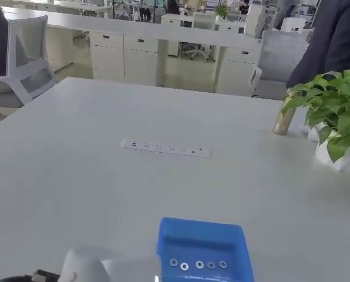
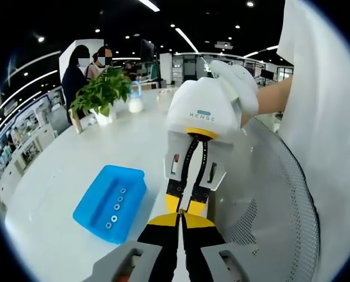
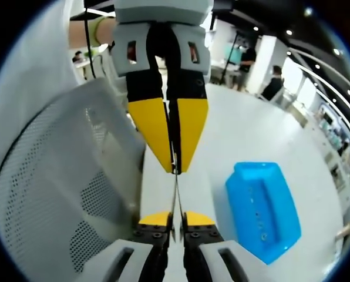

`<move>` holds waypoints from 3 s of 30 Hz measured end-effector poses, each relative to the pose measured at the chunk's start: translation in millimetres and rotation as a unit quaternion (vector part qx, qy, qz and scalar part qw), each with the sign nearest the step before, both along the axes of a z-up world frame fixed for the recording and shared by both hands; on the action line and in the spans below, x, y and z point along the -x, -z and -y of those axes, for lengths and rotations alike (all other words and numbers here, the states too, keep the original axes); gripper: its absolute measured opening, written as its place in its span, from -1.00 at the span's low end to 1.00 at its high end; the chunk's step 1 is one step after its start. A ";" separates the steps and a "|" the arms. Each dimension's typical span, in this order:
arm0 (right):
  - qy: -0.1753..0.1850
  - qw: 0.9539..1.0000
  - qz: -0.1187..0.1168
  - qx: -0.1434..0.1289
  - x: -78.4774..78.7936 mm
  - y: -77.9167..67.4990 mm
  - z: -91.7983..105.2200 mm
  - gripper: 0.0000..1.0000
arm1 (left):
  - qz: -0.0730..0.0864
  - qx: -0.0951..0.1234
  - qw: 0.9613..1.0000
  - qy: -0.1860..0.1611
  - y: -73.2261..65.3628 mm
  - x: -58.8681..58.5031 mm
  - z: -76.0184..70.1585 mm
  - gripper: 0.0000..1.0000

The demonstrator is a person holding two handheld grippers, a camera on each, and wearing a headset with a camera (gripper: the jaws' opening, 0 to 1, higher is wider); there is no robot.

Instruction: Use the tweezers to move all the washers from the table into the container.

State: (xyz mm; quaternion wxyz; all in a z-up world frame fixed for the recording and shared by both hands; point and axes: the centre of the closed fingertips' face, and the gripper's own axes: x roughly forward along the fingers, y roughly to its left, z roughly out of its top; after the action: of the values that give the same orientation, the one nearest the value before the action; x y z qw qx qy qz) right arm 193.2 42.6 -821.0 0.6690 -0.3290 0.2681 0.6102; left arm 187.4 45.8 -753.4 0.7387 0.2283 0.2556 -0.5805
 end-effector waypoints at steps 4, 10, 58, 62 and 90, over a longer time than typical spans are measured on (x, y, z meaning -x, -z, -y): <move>0.014 1.000 -0.019 -0.010 -2.7 8.5 0.9 -0.92 | -0.004 -0.016 1.000 0.005 9.7 -4.0 0.4 -1.00; 0.037 0.998 -0.037 -0.019 -6.5 15.8 2.5 -0.89 | -0.008 -0.041 0.999 0.020 25.1 -6.2 -6.4 -1.00; 0.312 0.938 -0.062 -0.135 -24.2 -18.4 95.7 -0.01 | -0.096 -0.305 0.946 0.054 111.2 -2.8 -36.2 -1.00; 0.317 0.936 -0.059 -0.138 -25.9 -18.9 98.0 0.00 | -0.100 -0.320 0.941 0.058 113.6 -3.0 -37.4 -1.00; 0.322 0.930 -0.035 -0.173 -21.9 -52.4 103.9 0.12 | -0.099 -0.066 0.971 -0.208 34.7 -5.8 -69.0 -0.64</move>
State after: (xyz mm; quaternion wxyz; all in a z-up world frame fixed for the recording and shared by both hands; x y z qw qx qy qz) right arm 215.0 -61.3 -768.6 0.8663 -0.0825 0.2732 0.4100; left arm 193.2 114.8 -788.0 0.7975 0.1599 0.4074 -0.4152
